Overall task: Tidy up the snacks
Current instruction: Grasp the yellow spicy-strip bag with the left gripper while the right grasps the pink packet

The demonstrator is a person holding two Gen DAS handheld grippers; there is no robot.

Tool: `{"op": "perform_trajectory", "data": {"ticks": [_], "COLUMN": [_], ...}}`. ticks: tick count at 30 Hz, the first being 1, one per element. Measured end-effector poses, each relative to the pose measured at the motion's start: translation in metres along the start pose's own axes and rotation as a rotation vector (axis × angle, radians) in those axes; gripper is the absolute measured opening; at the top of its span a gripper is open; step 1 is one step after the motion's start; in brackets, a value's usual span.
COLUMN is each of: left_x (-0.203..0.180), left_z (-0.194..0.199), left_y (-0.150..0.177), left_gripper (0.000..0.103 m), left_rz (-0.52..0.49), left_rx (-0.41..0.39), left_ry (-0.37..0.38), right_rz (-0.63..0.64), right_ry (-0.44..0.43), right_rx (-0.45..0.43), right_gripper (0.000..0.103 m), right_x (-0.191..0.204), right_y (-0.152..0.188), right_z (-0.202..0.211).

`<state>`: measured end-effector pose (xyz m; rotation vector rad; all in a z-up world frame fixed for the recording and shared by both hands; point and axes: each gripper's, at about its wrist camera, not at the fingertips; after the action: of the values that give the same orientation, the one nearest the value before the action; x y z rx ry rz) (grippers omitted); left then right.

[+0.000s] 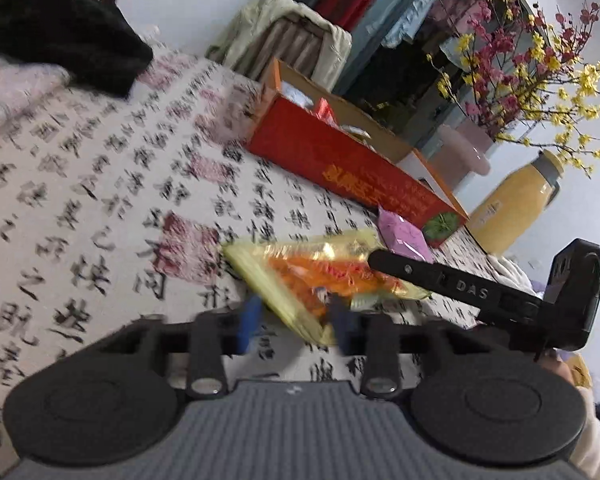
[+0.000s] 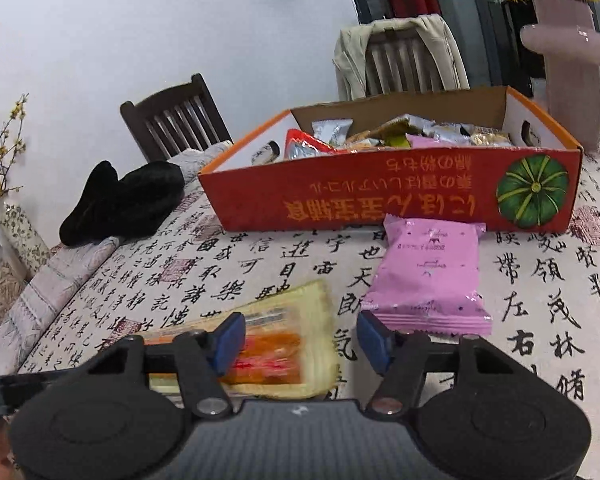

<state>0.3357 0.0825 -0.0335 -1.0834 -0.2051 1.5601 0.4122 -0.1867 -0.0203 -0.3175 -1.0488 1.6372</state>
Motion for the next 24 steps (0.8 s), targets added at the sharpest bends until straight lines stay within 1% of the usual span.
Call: {"op": "perform_trajectory", "data": {"ticks": [3, 4, 5, 6, 7, 10, 12, 13, 14, 15, 17, 18, 20, 22, 23, 24], "left_x": [0.001, 0.001, 0.001, 0.0, 0.0, -0.01, -0.022, -0.028, -0.034, -0.038, -0.043, -0.046, -0.054, -0.066, -0.073, -0.081], "left_z": [0.0, 0.0, 0.001, 0.002, 0.003, 0.004, 0.006, 0.007, 0.008, 0.011, 0.016, 0.02, 0.032, 0.045, 0.048, 0.047], "left_y": [0.0, 0.0, 0.001, 0.001, 0.002, 0.005, 0.008, 0.011, 0.015, 0.02, 0.024, 0.023, 0.02, 0.013, 0.01, 0.007], "left_gripper": [0.028, 0.027, 0.026, 0.025, 0.024, 0.023, 0.025, 0.027, 0.032, 0.036, 0.042, 0.045, 0.049, 0.063, 0.079, 0.084], "left_rz": [0.003, 0.003, 0.001, 0.0, -0.006, -0.062, -0.125, -0.162, -0.206, -0.24, -0.279, -0.304, -0.364, -0.422, -0.445, -0.48], "left_rx": [-0.003, -0.005, -0.006, -0.006, -0.011, -0.013, 0.021, 0.04, 0.066, 0.071, 0.091, 0.092, 0.055, 0.005, -0.015, -0.027], "left_ry": [-0.003, -0.008, -0.009, -0.013, -0.017, -0.042, -0.047, -0.041, -0.034, -0.026, -0.012, -0.006, 0.017, 0.073, 0.093, 0.104], "right_rz": [0.035, 0.032, 0.033, 0.036, 0.033, 0.047, 0.065, 0.073, 0.08, 0.082, 0.063, 0.053, 0.046, 0.036, 0.033, 0.032], "right_ry": [0.019, 0.014, 0.017, 0.016, 0.019, 0.029, 0.048, 0.058, 0.065, 0.067, 0.054, 0.053, 0.066, 0.063, 0.061, 0.061], "right_rx": [-0.005, -0.005, -0.008, -0.009, -0.005, -0.004, 0.003, 0.006, 0.007, 0.004, 0.002, 0.0, -0.013, -0.035, -0.045, -0.055], "right_gripper": [0.049, 0.039, 0.025, 0.014, 0.008, 0.008, 0.007, 0.007, 0.007, 0.007, 0.008, 0.008, 0.011, 0.012, 0.013, 0.013], "right_x": [0.004, 0.004, 0.004, 0.004, 0.004, 0.005, 0.007, 0.008, 0.007, 0.006, -0.001, -0.005, -0.011, -0.015, -0.017, -0.018], "right_y": [0.002, 0.002, 0.001, 0.001, 0.001, 0.006, 0.01, 0.011, 0.013, 0.014, 0.015, 0.014, 0.012, 0.008, 0.006, 0.005], "right_z": [0.002, 0.003, 0.005, 0.007, 0.008, 0.016, 0.024, 0.028, 0.033, 0.038, 0.046, 0.049, 0.055, 0.062, 0.064, 0.067]}}
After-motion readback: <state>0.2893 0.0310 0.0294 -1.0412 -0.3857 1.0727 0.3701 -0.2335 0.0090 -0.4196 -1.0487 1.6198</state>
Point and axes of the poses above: each gripper's, at about its wrist camera, not at the fingertips, and z roughly against the way its jaws point, x to its left, y to its underside, and after that the axes turned 1 degree about -z, right-handed
